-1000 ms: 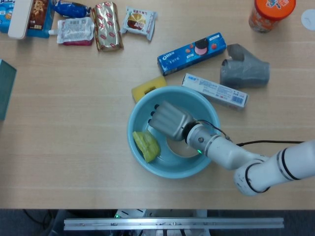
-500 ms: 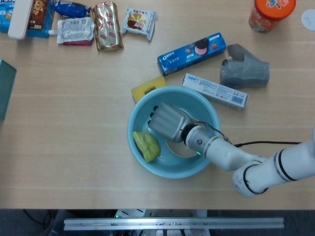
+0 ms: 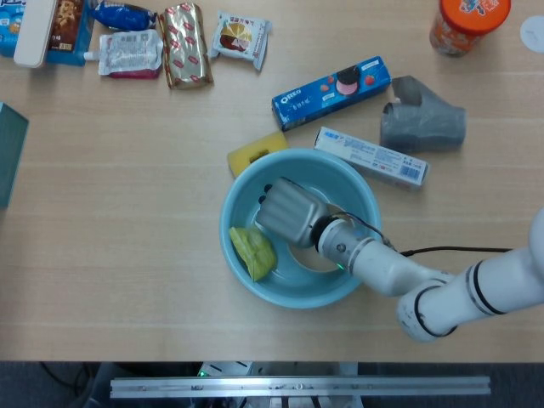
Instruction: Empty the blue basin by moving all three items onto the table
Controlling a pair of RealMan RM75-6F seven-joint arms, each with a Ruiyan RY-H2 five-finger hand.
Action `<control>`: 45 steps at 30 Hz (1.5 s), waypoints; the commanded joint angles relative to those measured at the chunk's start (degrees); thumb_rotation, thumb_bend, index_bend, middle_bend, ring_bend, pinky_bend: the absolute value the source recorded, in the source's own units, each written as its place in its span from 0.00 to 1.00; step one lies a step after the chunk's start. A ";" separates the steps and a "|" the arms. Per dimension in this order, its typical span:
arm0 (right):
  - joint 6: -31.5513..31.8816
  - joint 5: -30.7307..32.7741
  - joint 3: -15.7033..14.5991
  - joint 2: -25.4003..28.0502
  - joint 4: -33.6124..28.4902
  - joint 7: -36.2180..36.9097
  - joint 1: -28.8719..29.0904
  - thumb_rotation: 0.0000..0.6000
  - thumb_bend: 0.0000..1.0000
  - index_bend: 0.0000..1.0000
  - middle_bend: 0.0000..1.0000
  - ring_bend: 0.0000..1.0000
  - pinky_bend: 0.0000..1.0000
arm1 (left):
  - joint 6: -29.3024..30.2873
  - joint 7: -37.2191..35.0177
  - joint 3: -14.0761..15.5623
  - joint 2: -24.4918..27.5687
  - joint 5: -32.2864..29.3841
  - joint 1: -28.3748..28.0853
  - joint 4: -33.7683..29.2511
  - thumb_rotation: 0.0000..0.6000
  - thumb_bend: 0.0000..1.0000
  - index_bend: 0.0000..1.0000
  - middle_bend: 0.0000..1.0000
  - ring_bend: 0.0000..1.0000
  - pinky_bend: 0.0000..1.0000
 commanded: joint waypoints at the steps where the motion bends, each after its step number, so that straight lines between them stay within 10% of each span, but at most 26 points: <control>1: 0.01 -0.34 -0.01 -0.32 0.37 0.10 -0.22 1.00 0.28 0.56 0.44 0.36 0.54 | -0.03 -0.04 -0.02 0.00 0.04 -0.03 0.01 1.00 0.43 0.46 0.39 0.32 0.23; 45: 9.18 -8.54 4.31 11.93 -11.90 4.85 -5.80 1.00 0.32 0.65 0.49 0.42 0.58 | 0.41 -0.09 -0.32 0.20 0.64 -0.24 -0.29 1.00 0.43 0.46 0.39 0.32 0.23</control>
